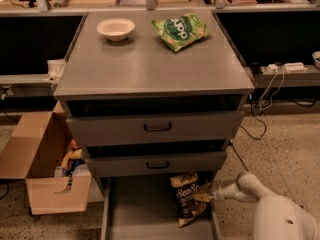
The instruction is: Pick brown chip bag from bottom drawer and place on counter
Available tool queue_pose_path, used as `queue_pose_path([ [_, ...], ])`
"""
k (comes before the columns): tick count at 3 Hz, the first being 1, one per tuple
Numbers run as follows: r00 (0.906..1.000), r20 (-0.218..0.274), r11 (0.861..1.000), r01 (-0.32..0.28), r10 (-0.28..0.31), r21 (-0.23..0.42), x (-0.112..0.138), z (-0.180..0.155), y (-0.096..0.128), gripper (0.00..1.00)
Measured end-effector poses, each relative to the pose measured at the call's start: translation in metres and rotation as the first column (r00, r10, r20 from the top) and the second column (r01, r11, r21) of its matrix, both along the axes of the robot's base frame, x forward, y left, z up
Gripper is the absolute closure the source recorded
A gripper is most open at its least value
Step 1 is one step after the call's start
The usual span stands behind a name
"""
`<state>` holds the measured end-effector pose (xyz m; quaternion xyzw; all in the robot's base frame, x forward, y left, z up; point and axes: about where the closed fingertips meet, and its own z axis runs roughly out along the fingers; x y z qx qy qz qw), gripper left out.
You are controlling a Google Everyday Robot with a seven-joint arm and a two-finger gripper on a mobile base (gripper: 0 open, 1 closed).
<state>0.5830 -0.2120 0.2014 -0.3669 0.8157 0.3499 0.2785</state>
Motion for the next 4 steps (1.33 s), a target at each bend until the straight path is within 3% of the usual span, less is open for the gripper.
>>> queue_pose_path([
  [1,0.9997,0.019,1.0,-0.014,0.014,0.016,0.001,0.008,0.006,0.99],
  [2,0.9942,0.082,0.994,-0.076,0.07,0.076,-0.011,0.039,0.006,1.0],
  [3,0.9727,0.194,0.968,-0.164,0.127,0.188,-0.044,0.093,-0.014,1.0],
  [4,0.9519,0.276,0.95,-0.201,0.132,0.239,-0.065,0.132,-0.035,1.0],
])
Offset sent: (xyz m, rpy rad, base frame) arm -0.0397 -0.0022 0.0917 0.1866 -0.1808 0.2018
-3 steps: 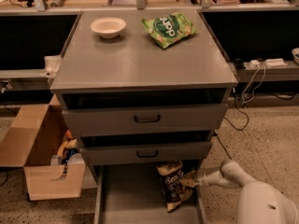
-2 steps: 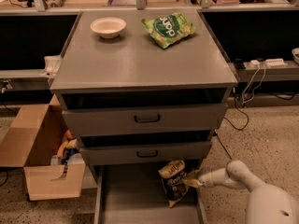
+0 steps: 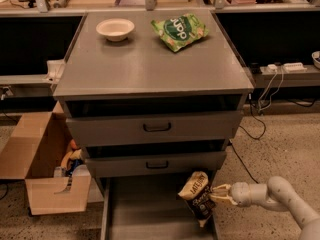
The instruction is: Pick brown chip bag from bottom drawer and place on counter
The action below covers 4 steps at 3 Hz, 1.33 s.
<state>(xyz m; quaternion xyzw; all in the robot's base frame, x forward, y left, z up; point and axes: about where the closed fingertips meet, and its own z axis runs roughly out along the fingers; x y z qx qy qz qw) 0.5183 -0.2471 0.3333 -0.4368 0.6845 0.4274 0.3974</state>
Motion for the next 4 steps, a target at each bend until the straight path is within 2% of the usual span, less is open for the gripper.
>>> queue_pose_path([
  [2,0.9999,-0.002,1.0,-0.011,0.011,0.029,-0.002,0.003,0.001,1.0],
  [3,0.9964,0.063,0.997,-0.059,0.056,0.05,-0.002,0.047,0.011,1.0],
  [4,0.9763,0.183,0.991,-0.126,0.116,0.045,-0.009,0.124,0.021,1.0],
])
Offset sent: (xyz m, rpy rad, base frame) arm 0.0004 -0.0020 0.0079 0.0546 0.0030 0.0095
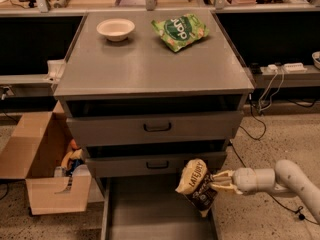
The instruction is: Pick brown chip bag from bottom drawer and place on counter
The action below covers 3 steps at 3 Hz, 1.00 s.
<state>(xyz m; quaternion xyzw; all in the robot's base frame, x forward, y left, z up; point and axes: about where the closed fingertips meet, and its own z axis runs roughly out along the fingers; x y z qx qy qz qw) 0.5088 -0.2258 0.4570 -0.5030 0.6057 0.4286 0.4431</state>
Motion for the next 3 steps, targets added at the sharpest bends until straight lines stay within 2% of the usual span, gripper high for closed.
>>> queue_pose_path([
  [1,0.9882,0.131,0.997,-0.081,0.079,0.006,-0.023,0.085,0.015,1.0],
  [2,0.9819,0.162,0.995,-0.099,0.098,-0.004,-0.026,0.107,0.018,1.0],
  [3,0.9819,0.162,0.995,-0.099,0.098,-0.004,-0.026,0.107,0.019,1.0],
])
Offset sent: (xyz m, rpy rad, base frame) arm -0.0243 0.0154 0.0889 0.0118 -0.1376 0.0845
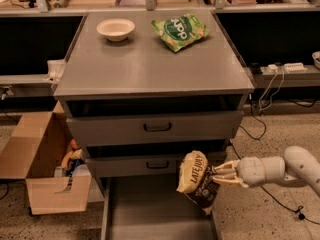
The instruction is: Pick brown chip bag from bottom drawer and place on counter
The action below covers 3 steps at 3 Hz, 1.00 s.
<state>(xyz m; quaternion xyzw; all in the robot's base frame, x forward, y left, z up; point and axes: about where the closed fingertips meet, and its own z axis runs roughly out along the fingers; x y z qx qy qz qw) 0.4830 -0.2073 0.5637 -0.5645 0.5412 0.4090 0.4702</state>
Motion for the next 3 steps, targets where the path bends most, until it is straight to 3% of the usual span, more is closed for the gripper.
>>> queue_pose_path([
  [1,0.9988,0.048,1.0,-0.011,0.012,-0.028,0.001,0.024,0.009,1.0],
  [2,0.9825,0.182,0.996,-0.023,0.039,-0.087,-0.006,0.099,0.029,1.0],
  [3,0.942,0.322,0.989,-0.053,0.096,-0.14,-0.013,0.199,0.055,1.0],
])
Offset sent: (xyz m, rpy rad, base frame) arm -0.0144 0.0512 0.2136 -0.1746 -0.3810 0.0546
